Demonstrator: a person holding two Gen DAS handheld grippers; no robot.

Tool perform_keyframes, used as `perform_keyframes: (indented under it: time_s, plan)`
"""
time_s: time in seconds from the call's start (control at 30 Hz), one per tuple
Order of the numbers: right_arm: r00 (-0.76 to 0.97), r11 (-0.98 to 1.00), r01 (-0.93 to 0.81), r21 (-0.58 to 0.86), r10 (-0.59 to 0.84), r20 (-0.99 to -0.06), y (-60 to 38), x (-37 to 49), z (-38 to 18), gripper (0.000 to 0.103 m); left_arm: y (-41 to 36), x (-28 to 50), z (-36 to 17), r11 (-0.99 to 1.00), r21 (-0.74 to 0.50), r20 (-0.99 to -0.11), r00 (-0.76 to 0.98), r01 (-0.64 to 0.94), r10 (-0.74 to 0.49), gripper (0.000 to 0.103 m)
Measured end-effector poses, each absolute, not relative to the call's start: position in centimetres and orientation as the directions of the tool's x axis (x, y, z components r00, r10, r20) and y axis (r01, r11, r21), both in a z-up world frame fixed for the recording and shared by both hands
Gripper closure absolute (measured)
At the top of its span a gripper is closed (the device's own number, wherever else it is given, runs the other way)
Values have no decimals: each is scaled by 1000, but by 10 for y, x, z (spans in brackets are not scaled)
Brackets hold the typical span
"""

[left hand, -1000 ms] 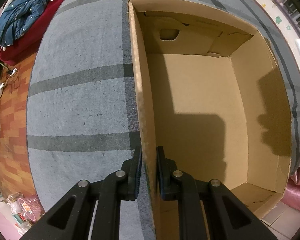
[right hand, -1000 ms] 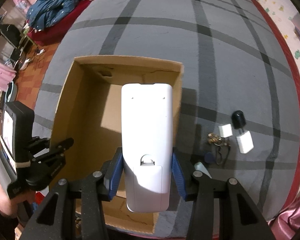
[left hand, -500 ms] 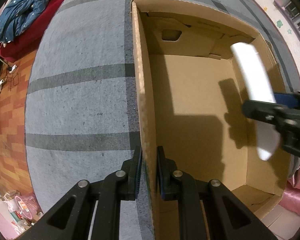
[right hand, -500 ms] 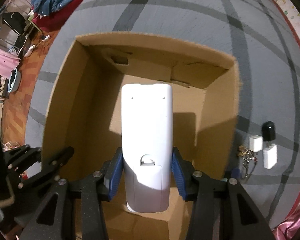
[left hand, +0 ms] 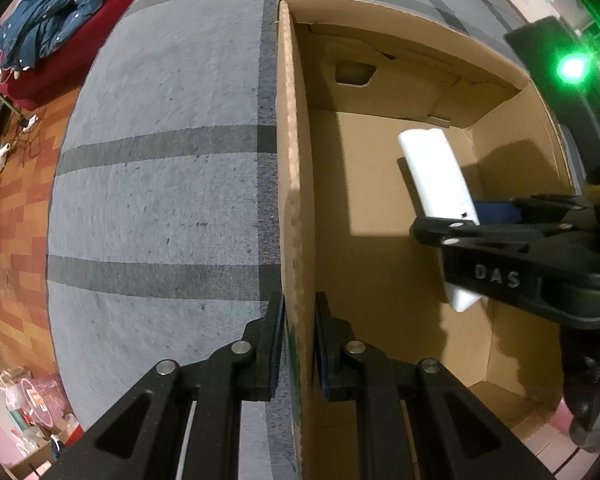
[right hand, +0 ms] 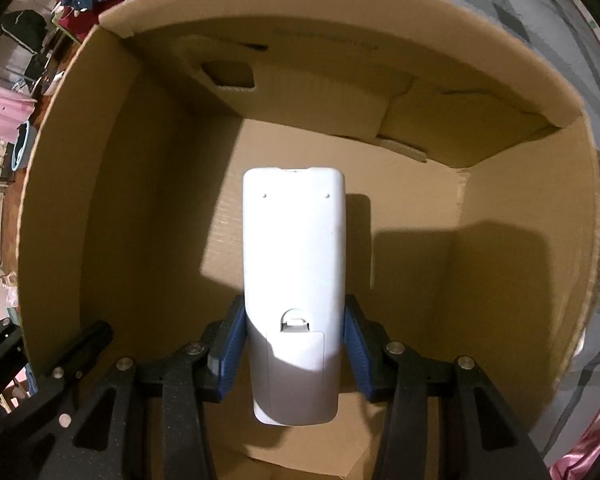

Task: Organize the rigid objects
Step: 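Carry the remote into the box with the right gripper and release it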

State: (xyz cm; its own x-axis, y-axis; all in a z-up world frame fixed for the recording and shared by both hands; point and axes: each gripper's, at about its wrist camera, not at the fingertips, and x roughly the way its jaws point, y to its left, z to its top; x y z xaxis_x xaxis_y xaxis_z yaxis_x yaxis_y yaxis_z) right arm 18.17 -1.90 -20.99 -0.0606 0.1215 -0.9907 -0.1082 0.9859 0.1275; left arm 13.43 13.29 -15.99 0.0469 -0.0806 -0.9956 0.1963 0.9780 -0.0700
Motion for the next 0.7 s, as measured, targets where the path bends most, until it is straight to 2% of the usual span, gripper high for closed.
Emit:
perform_keyframes:
  time_s: [0.27, 0.37, 0.7]
  plan:
    - [-74, 979, -137, 150, 140, -987, -17, 181, -215, 53, 134, 133, -163, 980, -63, -996, 49, 189, -73, 88]
    - [-64, 976, -141, 167, 159, -985, -19, 177, -208, 49, 131, 133, -164, 980, -55, -996, 53, 190, -67, 88]
    - [-3, 977, -140, 161, 162, -987, -34, 163, -182, 48, 123, 129, -164, 980, -43, -997, 52, 193, -54, 89]
